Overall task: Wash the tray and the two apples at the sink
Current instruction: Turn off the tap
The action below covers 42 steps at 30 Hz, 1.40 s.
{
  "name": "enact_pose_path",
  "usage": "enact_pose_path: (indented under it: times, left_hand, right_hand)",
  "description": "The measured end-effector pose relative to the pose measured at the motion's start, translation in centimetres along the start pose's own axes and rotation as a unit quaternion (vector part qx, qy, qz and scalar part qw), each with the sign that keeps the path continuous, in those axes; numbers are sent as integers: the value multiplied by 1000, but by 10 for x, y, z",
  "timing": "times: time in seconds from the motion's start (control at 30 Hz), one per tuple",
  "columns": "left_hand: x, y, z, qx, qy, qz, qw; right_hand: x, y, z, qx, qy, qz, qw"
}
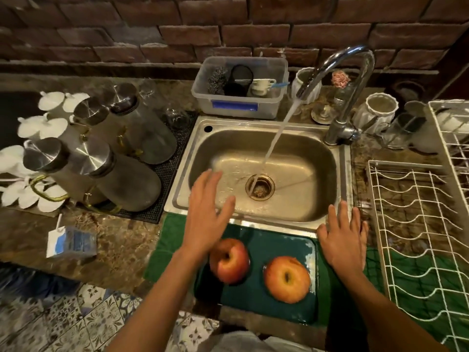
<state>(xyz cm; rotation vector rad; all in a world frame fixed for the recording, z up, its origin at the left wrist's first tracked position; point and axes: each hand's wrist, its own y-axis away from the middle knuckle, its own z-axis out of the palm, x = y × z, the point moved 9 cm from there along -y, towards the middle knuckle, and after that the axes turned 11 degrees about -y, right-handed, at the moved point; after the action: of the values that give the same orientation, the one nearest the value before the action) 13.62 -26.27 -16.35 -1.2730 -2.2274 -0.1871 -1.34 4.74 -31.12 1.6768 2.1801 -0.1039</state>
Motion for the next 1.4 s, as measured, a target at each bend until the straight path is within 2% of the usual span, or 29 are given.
enact_pose_path:
  times: [0.07,0.13,0.23,0.3,0.5,0.7,0.8,0.9,0.97,1.07,1.13,1.2,1.23,1.27,1.4]
  left_hand:
    - [-36,-17,12,-21,-46,-50,997]
    - [-65,-21,35,-74,-100,-78,989]
    - [-87,-15,77,-173,-179,-80,965]
    - [-90,-9,96,-205,-203,-62,955]
    - [-91,2,113,-215,-260,-27,941]
    - [-90,2,113,-220,-265,-23,938]
    - [-90,2,114,-218,-264,-22,939]
    - [-89,1,116,-214,-261,-20,941]
    - [-91,2,116,-209,-258,-20,943]
    - [-93,2,116,-201,-255,-24,945]
    - [-94,2,116,-198,-252,-26,947]
    - [-95,2,116,-195,-251,-27,948]
    - [-95,3,115,-195,-252,-28,948]
    - [-95,3,115,-195,-251,-29,948]
    - [-94,2,114,-194,-250,-31,948]
  right_hand:
    - [1,-1,1,6,4,2,1000]
    - [2,-1,2,10,13,0,1000]
    - [6,-4,6,4,30,5,1000]
    - [8,-4,9,-2,32,10,999]
    - [10,-6,12,-7,41,24,999]
    - [5,-2,10,-22,26,31,999]
    - [-6,-10,-8,0,-24,38,999]
    - [-27,-45,-42,53,-110,32,992]
    - [-33,-77,-66,79,-272,83,955]
    - [-31,-120,-89,119,-474,189,852]
    - [-27,-147,-94,130,-595,231,759]
    - [-26,-170,-87,116,-703,266,649]
    - [-25,-179,-85,107,-733,277,612]
    - [-28,-188,-84,90,-750,276,595]
    - [-28,-213,-76,28,-762,302,572]
